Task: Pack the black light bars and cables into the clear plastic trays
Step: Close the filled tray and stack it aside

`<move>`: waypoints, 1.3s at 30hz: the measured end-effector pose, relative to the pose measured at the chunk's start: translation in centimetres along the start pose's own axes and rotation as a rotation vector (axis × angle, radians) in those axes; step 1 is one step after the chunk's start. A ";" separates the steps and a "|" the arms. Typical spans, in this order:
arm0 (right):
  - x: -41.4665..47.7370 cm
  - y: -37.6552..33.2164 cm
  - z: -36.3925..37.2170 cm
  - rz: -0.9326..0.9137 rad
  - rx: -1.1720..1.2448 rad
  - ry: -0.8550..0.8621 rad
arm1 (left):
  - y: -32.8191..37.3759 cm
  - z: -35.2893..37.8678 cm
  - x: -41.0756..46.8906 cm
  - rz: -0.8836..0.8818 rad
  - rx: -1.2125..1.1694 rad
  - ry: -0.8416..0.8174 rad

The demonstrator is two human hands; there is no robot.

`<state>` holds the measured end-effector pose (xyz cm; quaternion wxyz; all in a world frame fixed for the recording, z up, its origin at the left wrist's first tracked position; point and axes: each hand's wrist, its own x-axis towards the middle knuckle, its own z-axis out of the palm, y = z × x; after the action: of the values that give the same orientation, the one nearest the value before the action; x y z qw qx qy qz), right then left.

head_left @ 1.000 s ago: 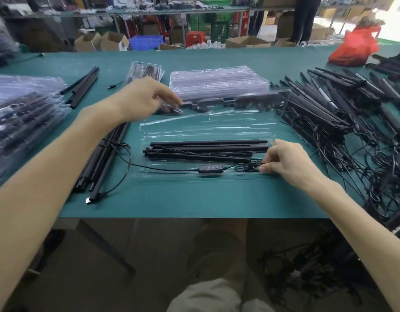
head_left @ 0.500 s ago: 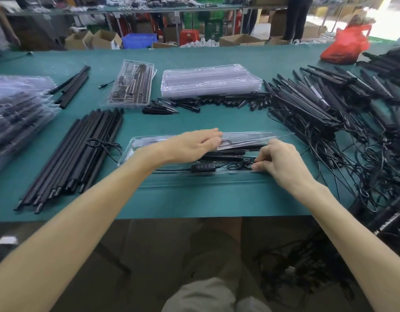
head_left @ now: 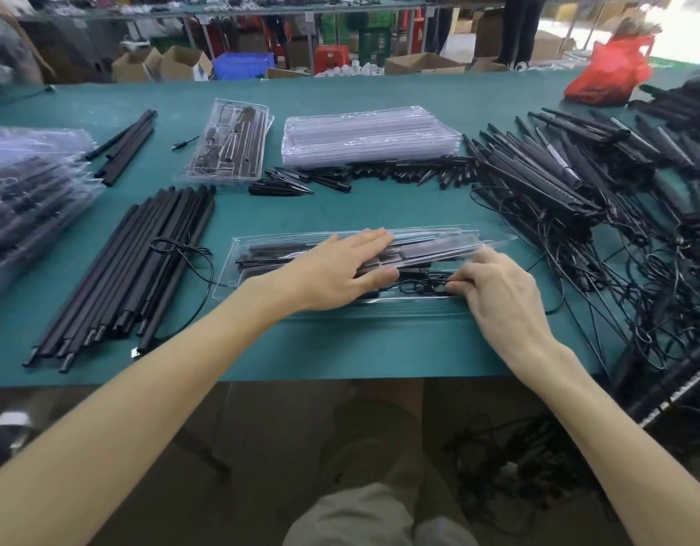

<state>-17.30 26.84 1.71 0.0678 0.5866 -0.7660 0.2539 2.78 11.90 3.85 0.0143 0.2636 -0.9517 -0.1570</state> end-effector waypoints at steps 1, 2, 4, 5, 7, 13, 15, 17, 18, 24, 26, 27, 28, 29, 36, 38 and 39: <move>-0.1 0.0 -0.1 -0.006 -0.002 0.003 | 0.0 0.0 0.0 0.000 0.005 0.004; -0.2 0.1 -0.1 -0.011 -0.002 0.005 | 0.1 0.0 -0.1 0.000 0.007 0.008; -0.5 0.2 -0.1 -0.024 -0.010 0.005 | 0.1 -0.1 -0.1 -0.001 0.008 0.008; -0.7 0.3 -0.1 -0.032 -0.019 0.002 | 0.1 0.0 -0.1 0.000 0.011 0.003; -1.1 0.3 -0.1 -0.044 -0.037 -0.008 | 0.2 0.2 -0.2 -0.003 0.012 -0.011; -3.0 0.4 0.1 -0.092 -0.058 -0.014 | 0.1 0.9 -0.4 0.007 0.062 -0.012; -3.7 0.6 0.4 -0.092 -0.094 -0.014 | 0.1 1.2 -0.4 0.019 0.106 -0.013; -3.9 0.7 0.7 -0.085 -0.104 -0.003 | 0.0 1.4 -0.5 0.025 0.134 -0.006; -3.9 0.7 0.7 -0.086 -0.107 -0.002 | 0.0 1.5 -0.5 0.026 0.139 0.001; -4.3 0.7 0.7 -0.097 -0.114 0.002 | -0.2 2.2 -0.6 0.049 0.195 0.034; -4.4 0.6 0.7 -0.089 -0.101 0.006 | -0.2 2.4 -0.6 0.051 0.211 0.050; -4.5 0.6 0.7 -0.084 -0.090 0.009 | -0.2 2.4 -0.6 0.051 0.218 0.059; -4.6 0.5 0.7 -0.077 -0.073 0.012 | -0.2 2.5 -0.6 0.051 0.223 0.068; -4.7 0.5 0.7 -0.072 -0.050 0.013 | -0.1 2.5 -0.6 0.052 0.228 0.076; -5.6 0.5 0.1 -0.070 0.072 0.044 | 0.2 2.7 -1.0 0.048 0.277 0.084; -5.9 0.4 -0.1 -0.062 0.104 0.066 | 0.2 2.7 -1.0 0.048 0.287 0.085; -6.0 0.4 -0.1 -0.060 0.118 0.078 | 0.2 2.7 -1.0 0.046 0.288 0.084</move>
<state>-15.91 32.20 -0.74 0.0706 0.6020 -0.7286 0.3191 3.20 13.38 1.38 0.0199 0.2473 -0.9687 -0.0073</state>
